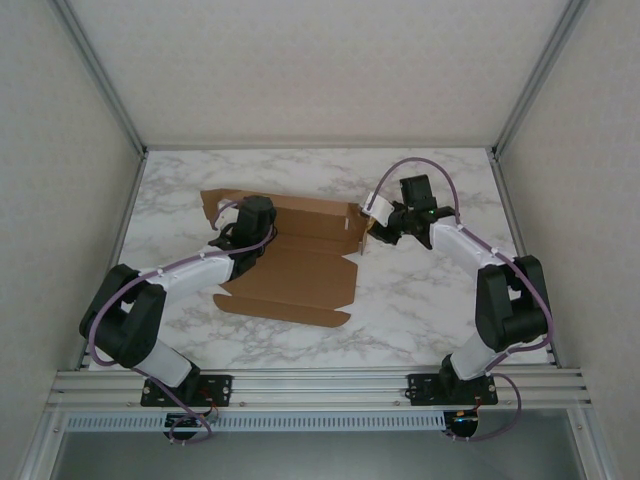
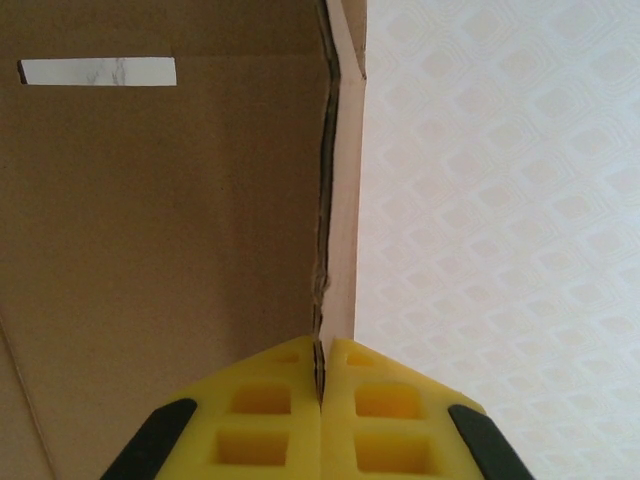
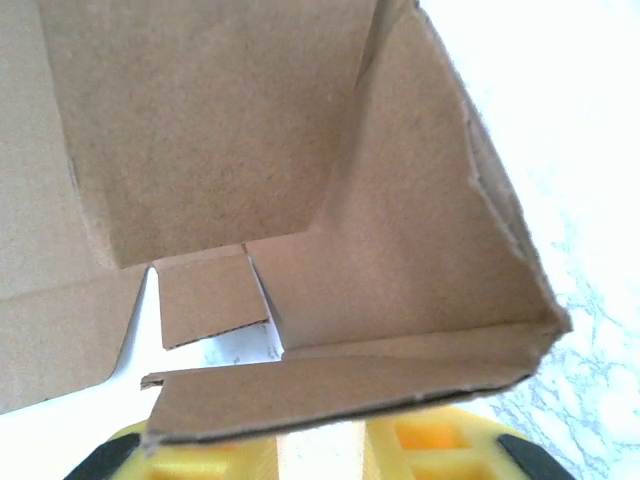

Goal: Fold the paper box

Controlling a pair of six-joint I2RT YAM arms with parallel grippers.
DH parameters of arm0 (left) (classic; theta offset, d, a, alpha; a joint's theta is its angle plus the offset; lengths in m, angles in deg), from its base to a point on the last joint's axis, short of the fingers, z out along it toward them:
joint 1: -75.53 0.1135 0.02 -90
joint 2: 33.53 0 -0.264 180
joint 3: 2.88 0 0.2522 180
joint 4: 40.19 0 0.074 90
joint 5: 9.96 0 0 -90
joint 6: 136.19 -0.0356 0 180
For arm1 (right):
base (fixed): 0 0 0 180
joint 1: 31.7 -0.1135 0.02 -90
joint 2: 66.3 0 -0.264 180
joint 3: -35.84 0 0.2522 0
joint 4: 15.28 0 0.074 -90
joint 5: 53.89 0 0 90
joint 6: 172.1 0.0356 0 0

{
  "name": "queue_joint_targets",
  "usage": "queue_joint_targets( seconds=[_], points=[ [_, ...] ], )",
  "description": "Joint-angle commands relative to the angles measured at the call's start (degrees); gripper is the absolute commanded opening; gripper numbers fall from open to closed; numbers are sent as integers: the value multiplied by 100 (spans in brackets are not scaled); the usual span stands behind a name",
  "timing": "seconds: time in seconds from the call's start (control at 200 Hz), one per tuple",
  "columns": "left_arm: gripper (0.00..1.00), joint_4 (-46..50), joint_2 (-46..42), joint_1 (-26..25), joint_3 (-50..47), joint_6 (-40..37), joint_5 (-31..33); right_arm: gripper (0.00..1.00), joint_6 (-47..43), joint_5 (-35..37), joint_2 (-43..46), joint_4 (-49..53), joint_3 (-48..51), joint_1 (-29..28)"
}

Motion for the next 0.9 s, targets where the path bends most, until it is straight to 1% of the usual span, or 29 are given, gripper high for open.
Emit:
queue_joint_targets(
  seconds=[0.0,0.065,0.2,0.29,0.345,0.466,0.561,0.686,0.896],
  points=[
    [0,766,52,38,-243,-64,-190,19,-356,-154,-94,301,-204,11],
    [0,747,62,38,-252,-72,-206,21,-335,-106,-116,241,-201,45],
    [0,752,45,38,-261,-98,-211,39,-88,-40,-227,96,-306,131],
    [0,756,27,38,-265,-123,-188,46,-79,-86,-340,59,-396,132],
    [0,765,13,38,-271,-125,-175,48,-66,-116,-428,69,-483,132],
    [0,773,18,38,-255,-112,-174,50,-10,-344,-508,22,-536,65],
    [0,768,46,38,-232,-99,-166,48,-68,-460,-496,112,-528,-79],
    [0,743,101,39,-203,-89,-174,47,-135,-362,-386,147,-420,-316],
    [0,722,149,38,-192,-53,-196,41,60,-308,-139,21,-126,-458]
  ],
)
